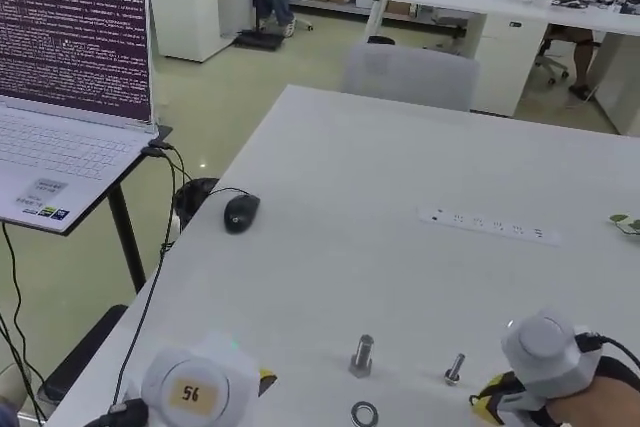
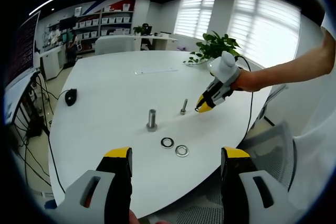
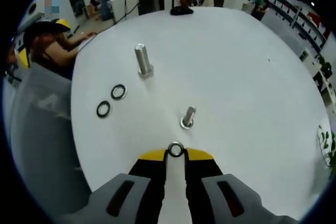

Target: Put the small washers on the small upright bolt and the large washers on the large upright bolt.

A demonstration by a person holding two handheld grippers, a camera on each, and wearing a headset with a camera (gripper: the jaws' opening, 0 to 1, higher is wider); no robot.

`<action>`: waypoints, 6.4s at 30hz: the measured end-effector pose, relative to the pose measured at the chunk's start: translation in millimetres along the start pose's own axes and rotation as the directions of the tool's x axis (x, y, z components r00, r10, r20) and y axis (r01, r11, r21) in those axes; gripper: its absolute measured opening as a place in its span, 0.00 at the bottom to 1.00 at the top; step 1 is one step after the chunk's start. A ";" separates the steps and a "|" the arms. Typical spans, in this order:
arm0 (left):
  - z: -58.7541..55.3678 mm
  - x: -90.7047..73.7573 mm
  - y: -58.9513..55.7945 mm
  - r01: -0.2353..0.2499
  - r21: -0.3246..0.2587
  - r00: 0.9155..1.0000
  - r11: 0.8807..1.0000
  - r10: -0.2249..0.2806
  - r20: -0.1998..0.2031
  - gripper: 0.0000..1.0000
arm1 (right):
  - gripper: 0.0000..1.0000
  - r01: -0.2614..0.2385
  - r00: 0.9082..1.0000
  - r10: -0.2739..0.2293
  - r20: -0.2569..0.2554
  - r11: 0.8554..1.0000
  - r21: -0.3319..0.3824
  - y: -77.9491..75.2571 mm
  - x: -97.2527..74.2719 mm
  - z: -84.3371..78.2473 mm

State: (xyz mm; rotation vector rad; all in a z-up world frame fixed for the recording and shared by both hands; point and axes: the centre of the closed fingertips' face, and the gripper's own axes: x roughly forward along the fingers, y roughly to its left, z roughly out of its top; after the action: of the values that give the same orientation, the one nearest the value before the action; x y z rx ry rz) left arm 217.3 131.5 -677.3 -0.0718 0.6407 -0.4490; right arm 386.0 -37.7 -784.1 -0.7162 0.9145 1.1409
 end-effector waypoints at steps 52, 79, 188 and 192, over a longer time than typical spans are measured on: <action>-3.4 -2.6 5.7 -0.017 -0.014 1.000 1.000 0.016 -0.006 0.69 | 0.14 -0.035 0.998 0.029 -0.054 0.992 -0.124 -12.5 19.0 37.2; -7.5 -4.9 7.4 -0.032 -0.025 0.999 0.999 0.032 -0.006 0.68 | 0.18 -0.034 0.994 0.031 -0.106 0.999 -0.033 13.4 32.1 -20.6; -5.7 -11.1 12.8 -0.048 -0.036 0.999 0.998 0.048 0.006 0.68 | 0.24 -0.125 0.988 0.149 0.043 0.931 -0.342 61.9 44.1 142.3; -5.8 -10.4 12.5 -0.046 -0.036 0.999 0.998 0.046 0.006 0.68 | 0.24 -0.126 0.988 0.148 0.039 0.933 -0.336 61.2 46.0 142.3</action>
State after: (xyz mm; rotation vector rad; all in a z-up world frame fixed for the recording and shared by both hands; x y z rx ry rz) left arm 211.3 147.6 -678.6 -0.0921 0.6423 -0.3925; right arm 367.4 121.1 -760.6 -0.8943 0.7324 1.4561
